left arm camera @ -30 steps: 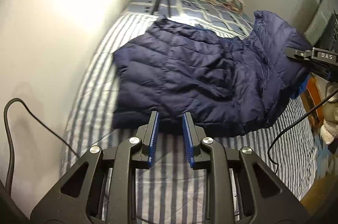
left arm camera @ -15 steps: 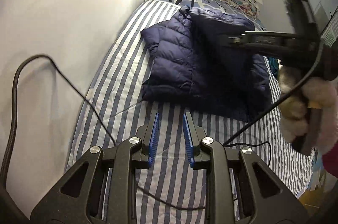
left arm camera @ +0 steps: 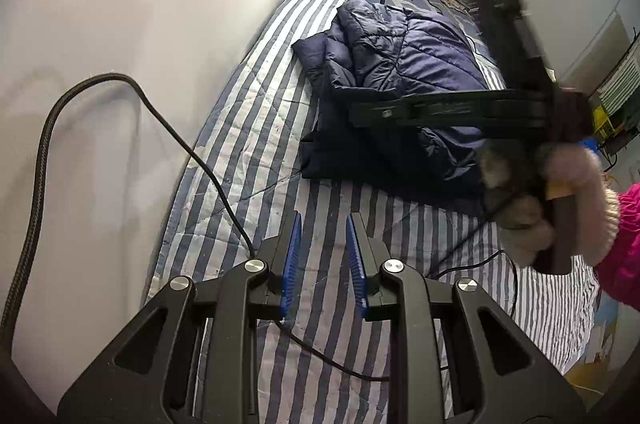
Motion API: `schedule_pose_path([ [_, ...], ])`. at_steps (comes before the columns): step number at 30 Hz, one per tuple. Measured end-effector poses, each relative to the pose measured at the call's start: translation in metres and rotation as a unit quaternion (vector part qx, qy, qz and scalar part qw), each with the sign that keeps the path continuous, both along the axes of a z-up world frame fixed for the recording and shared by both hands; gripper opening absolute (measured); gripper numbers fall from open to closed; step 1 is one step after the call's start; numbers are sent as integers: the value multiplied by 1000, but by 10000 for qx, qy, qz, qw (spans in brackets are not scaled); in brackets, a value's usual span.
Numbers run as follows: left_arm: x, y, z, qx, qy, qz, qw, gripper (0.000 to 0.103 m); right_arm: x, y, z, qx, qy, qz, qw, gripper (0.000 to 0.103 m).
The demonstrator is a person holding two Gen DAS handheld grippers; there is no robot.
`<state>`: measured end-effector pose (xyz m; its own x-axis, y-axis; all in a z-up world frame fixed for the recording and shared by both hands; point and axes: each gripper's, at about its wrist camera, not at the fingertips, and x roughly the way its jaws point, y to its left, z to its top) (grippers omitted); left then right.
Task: Fold large clothes
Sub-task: 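Move both tools to the folded jacket and open them around its edge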
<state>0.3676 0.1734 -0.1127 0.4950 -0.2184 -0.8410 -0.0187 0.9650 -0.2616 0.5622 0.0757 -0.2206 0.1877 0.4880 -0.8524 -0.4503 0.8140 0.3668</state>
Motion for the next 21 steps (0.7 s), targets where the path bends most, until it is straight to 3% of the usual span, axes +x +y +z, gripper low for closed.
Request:
schedule_pose_path([
  [3,5,-2,8,-89,-59,6,9999,23,-9,-21,26,317,48,162,9994,49],
  [7,22,-8,26,-345,-253,-6,9991,23,-20,-69,61,503,-111,123,9986,50],
  [10,52,-21,31,-433,-430,-111,9981,23,-13,-118,79,149,-470,-338,9982,49],
  [11,62,-25,31,-437,-470,-139,9978,23,-5,-137,82,-69,-609,-583,9964,45],
  [12,72,-31,30,-439,-529,-168,9975,23,5,-154,84,-272,-720,-821,9936,40],
  [15,106,-48,20,-473,-596,-210,9969,23,43,-195,86,-786,-989,-1627,9786,38],
  [17,127,-57,7,-520,-543,-185,9970,23,69,-212,86,-901,-1096,-2002,9694,38],
  [21,153,-67,-24,-167,-348,-161,9991,23,117,-221,81,-1139,-1300,-2216,9597,38],
])
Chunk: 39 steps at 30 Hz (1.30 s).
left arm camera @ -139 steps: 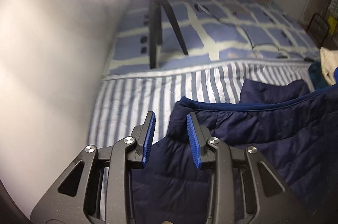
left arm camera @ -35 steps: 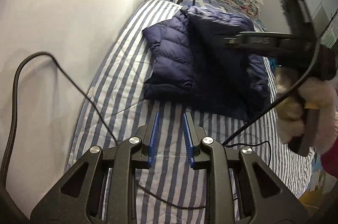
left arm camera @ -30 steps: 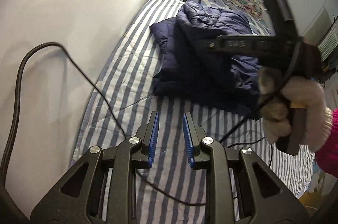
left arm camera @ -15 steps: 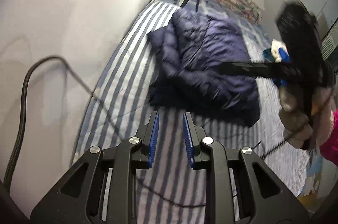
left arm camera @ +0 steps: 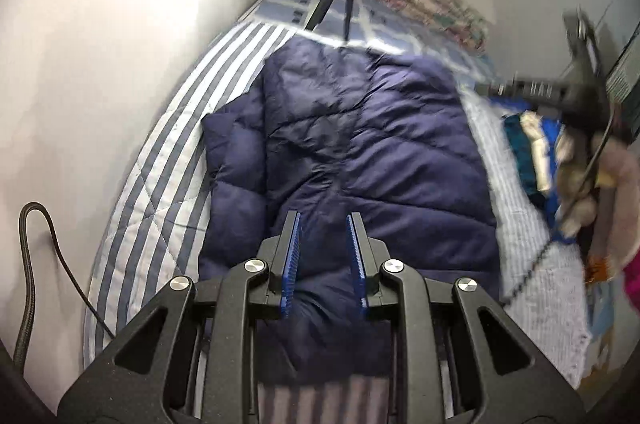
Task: Fold large clothes
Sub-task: 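Move both tools to the folded jacket and open them around its edge, then grasp the folded jacket edge with both tools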
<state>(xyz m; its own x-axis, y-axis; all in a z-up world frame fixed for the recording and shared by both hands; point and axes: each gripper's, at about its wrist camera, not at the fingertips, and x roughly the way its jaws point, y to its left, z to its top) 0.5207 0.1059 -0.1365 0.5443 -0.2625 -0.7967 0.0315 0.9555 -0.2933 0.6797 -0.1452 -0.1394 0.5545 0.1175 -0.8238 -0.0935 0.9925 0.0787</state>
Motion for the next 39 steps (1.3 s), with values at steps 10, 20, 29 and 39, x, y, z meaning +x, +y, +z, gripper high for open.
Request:
schedule_pose_path([
  [10,-3,19,-58,248,510,-67,9984,23,67,68,-68,-542,401,628,9957,38],
  [20,11,57,-25,-487,586,-70,9971,54,75,66,-76,-290,627,861,9939,42],
  [29,81,81,-26,-1244,1101,-210,9859,77,1,-38,-41,1224,616,244,9903,98],
  [39,109,75,-64,-1071,1647,-357,9799,80,-38,-87,-112,2408,1501,-315,9584,100],
])
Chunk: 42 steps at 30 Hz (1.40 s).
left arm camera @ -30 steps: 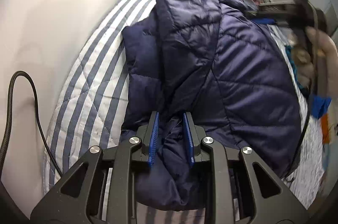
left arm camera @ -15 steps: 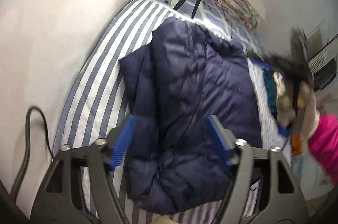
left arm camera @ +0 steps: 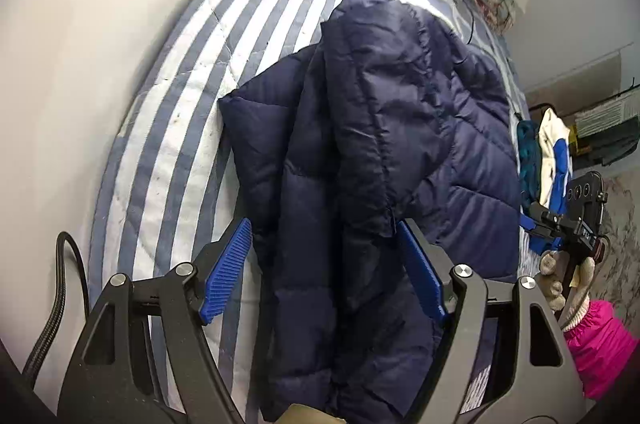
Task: Fold large clothes
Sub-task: 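Grasp the folded jacket edge with both tools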
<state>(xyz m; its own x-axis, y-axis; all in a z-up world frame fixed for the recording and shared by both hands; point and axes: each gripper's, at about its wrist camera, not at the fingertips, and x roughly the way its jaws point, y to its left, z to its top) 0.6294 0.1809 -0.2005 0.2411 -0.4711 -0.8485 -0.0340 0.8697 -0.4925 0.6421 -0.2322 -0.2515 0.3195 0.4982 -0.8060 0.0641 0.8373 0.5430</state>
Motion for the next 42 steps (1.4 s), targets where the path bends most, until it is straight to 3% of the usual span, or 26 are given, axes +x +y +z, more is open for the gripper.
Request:
schedule_pose_path([
  [3,10,-1,-12,84,96,17,9999,88,-1,6,-15,178,81,106,9998,99],
  [10,13,2,-27,-122,32,120,9998,87,2,23,-33,501,-65,124,9986,103],
  [13,8,3,-30,-367,24,174,9992,72,4,29,-35,772,-140,171,9968,101],
  [15,7,1,-29,-405,-24,122,9991,55,7,38,-37,805,-154,240,9963,99],
  [17,7,-3,-26,-381,-68,54,9992,46,11,52,-37,816,-173,389,9958,95],
  [21,5,-15,-11,-44,-257,-130,9996,24,19,74,-33,537,-85,543,9970,64],
  [22,3,-18,-6,28,-325,-179,9993,22,21,79,-32,459,-97,575,9972,58],
  [24,-1,-23,3,82,-437,-258,9987,18,20,85,-23,291,-141,667,9973,37],
  [27,-8,-26,14,-81,-481,-294,9984,16,16,86,-4,194,-222,721,9970,25],
  [28,-12,-27,16,-201,-470,-309,9982,16,14,86,5,167,-277,757,9966,24],
  [31,-15,-36,9,-65,-419,-496,9979,23,12,84,21,54,-392,940,9948,24],
  [34,-8,-37,-4,46,-184,-296,9994,48,17,82,10,-143,-241,1012,9945,29],
  [36,0,-38,-8,14,-80,-134,9999,64,20,79,4,-272,-141,978,9947,49],
  [37,4,-38,-11,12,-35,-79,10000,65,23,83,3,-356,-81,915,9951,57],
  [38,8,-39,-14,8,-5,-58,10000,65,24,82,-3,-394,20,832,9957,71],
  [40,15,-43,-18,52,40,-73,10000,66,21,81,-9,-412,43,672,9969,73],
  [42,18,-51,-16,57,-69,-248,9997,40,22,84,-13,-372,74,615,9974,64],
])
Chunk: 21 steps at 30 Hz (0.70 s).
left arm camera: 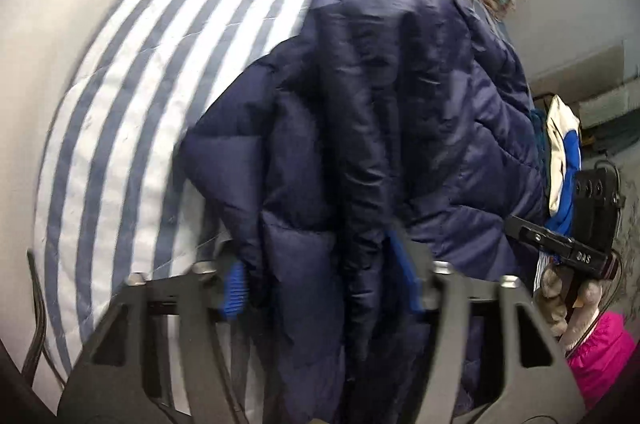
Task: Fold large clothes
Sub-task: 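Grasp the folded jacket edge with both tools, then lift the folded jacket with both tools and carry it over the blue garment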
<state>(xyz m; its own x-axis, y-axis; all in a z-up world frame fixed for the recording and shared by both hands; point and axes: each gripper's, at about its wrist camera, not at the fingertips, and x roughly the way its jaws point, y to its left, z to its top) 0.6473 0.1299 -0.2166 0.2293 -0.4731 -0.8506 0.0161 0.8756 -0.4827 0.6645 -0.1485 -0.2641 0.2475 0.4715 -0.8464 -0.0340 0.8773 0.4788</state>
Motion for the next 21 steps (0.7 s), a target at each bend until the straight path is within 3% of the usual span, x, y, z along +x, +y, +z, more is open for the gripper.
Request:
schedule_pose_path([
  [1,0,-3,4,27,-57,-70,10000,35,0,2,1,-5,-5,4,10000,60],
  [3,-4,-9,13,142,-177,-165,9996,22,-7,8,9,-118,-93,133,9998,39],
  [6,-9,-16,32,201,-304,-261,9990,17,-11,22,28,-394,-277,377,9981,26],
  [14,-38,-60,80,-197,-658,-466,9965,14,-38,25,84,-982,-707,670,9904,22],
  [17,-47,-86,100,-375,-802,-504,9948,14,-57,6,109,-1115,-833,681,9879,21],
  [21,-59,-123,131,-547,-1060,-731,9902,14,-82,-51,144,-1144,-998,554,9869,21],
])
